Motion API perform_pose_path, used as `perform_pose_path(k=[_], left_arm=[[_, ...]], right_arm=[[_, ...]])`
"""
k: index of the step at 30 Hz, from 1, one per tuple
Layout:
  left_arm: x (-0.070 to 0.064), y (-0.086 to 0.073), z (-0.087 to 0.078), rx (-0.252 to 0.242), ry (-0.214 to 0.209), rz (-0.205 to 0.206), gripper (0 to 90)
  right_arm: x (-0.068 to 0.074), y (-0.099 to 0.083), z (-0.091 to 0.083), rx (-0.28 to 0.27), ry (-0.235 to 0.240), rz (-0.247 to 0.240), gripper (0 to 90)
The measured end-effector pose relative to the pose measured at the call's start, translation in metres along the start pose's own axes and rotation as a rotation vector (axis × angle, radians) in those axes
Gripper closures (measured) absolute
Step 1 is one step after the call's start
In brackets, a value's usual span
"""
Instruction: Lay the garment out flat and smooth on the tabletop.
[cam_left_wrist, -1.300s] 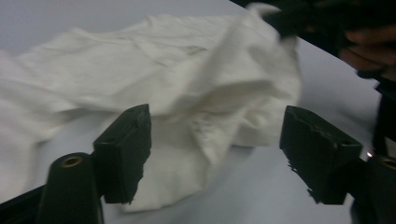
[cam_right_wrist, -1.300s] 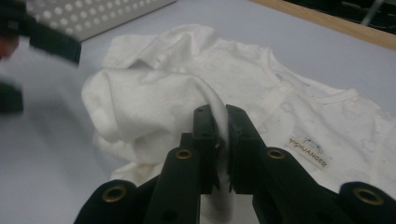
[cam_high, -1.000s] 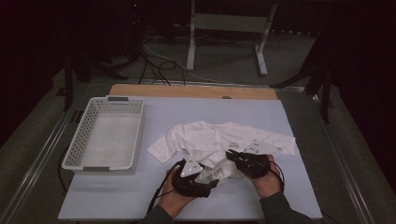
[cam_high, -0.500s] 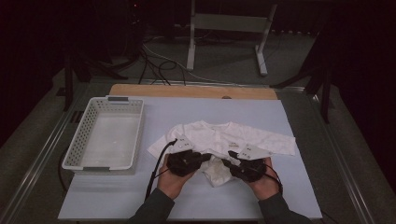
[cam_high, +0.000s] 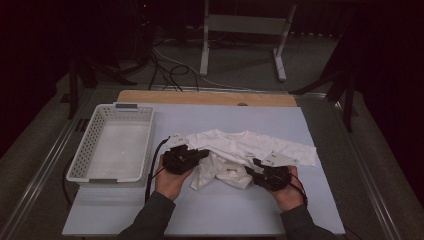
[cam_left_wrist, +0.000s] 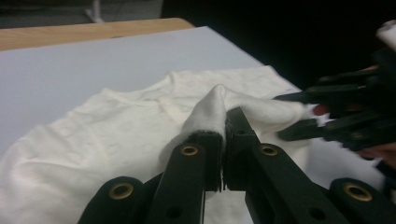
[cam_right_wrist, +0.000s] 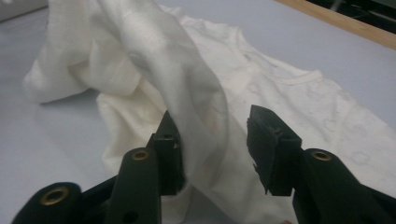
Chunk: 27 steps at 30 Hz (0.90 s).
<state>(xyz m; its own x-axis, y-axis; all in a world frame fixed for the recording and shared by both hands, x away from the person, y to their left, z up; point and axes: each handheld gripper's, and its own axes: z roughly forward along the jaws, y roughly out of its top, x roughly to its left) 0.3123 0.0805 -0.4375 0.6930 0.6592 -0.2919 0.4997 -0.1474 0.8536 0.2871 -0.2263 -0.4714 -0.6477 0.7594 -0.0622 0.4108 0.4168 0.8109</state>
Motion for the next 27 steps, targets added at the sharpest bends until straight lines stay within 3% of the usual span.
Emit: perform_pose_path(k=[3, 4, 5, 6, 7, 8, 9, 14, 20, 27], left_arm=[[0.005, -0.002, 0.008, 0.001, 0.024, -0.015, 85.8], [0.007, -0.003, 0.011, 0.004, 0.03, -0.027, 77.2], [0.008, -0.004, 0.014, 0.011, 0.037, -0.031, 77.2], [0.009, -0.006, 0.016, 0.016, 0.041, -0.03, 70.4], [0.01, -0.008, 0.017, 0.018, 0.042, -0.032, 61.1], [0.01, -0.01, 0.016, 0.017, 0.049, -0.036, 61.1], [0.011, -0.012, 0.015, 0.015, 0.051, -0.043, 51.9], [0.014, -0.025, 0.0, -0.002, 0.059, -0.068, 38.2], [0.015, -0.042, -0.025, -0.009, 0.062, -0.087, 33.2], [0.005, -0.059, -0.021, 0.045, 0.046, -0.074, 32.7]], right_arm=[[-0.001, -0.001, 0.001, 0.006, -0.003, 0.01, 55.2], [-0.002, -0.001, 0.003, 0.015, -0.003, 0.008, 63.1], [-0.002, -0.001, 0.003, 0.015, -0.003, 0.008, 63.1], [-0.002, -0.001, 0.004, 0.018, -0.002, 0.007, 64.9], [-0.002, -0.001, 0.006, 0.029, 0.003, 0.002, 72.3], [-0.002, -0.001, 0.006, 0.029, 0.003, 0.002, 72.3], [-0.002, 0.0, 0.007, 0.033, 0.013, -0.005, 76.4], [-0.002, 0.001, 0.008, 0.04, 0.009, -0.003, 78.5], [-0.004, 0.003, 0.012, 0.055, -0.008, 0.022, 79.5], [-0.005, 0.005, 0.016, 0.052, -0.009, 0.034, 78.9]])
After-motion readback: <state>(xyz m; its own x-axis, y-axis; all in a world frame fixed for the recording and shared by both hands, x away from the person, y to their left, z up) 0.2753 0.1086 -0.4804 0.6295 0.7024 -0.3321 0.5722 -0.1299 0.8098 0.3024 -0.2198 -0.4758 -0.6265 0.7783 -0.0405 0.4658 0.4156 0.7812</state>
